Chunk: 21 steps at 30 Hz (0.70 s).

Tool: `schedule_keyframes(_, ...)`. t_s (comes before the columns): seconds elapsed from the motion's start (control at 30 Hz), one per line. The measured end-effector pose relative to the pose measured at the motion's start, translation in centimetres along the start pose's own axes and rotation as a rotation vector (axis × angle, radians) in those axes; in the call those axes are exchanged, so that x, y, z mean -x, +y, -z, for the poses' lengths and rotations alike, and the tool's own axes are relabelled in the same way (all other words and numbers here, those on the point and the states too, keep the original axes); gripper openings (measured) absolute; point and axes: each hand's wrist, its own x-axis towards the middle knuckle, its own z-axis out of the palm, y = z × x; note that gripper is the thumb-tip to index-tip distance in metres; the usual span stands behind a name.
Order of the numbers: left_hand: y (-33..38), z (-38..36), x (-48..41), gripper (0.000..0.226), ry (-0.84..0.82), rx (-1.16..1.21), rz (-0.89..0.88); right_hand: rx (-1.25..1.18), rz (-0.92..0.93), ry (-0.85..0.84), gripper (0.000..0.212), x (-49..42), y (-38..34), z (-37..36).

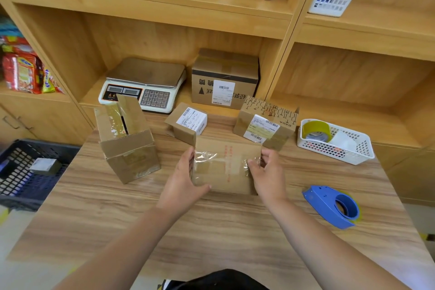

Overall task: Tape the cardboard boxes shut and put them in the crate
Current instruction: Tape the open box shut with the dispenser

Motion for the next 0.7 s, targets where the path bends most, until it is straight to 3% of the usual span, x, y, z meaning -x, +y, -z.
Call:
schedule_keyframes(0.17,-0.1,0.4,0.5,0.109,-0.045,-0.245,-0.013,0.059,0.016,-0.111,0.059,0.4,-0.3,0.7)
schedule_keyframes(0.3,0.2,0.5,0.2,0.109,-0.074,-0.435,-0.121,0.191,0.015,-0.190,0.084,0.4,-0.1,0.6)
schedule_keyframes(0.4,0.3,0.4,-0.1,0.104,-0.059,-0.441,-0.158,0.208,0.060,-0.261,0.101,0.9,-0.2,0.7)
schedule_keyframes(0.53,0.2,0.3,-0.2,0.100,-0.052,-0.402,-0.171,0.345,0.193,-0.285,0.098,1.4,0.2,0.9)
schedule_keyframes(0.7,0.4,0.1,-0.1,0.095,-0.037,-0.317,-0.134,0.360,0.202,-0.275,0.086,1.3,0.0,1.4)
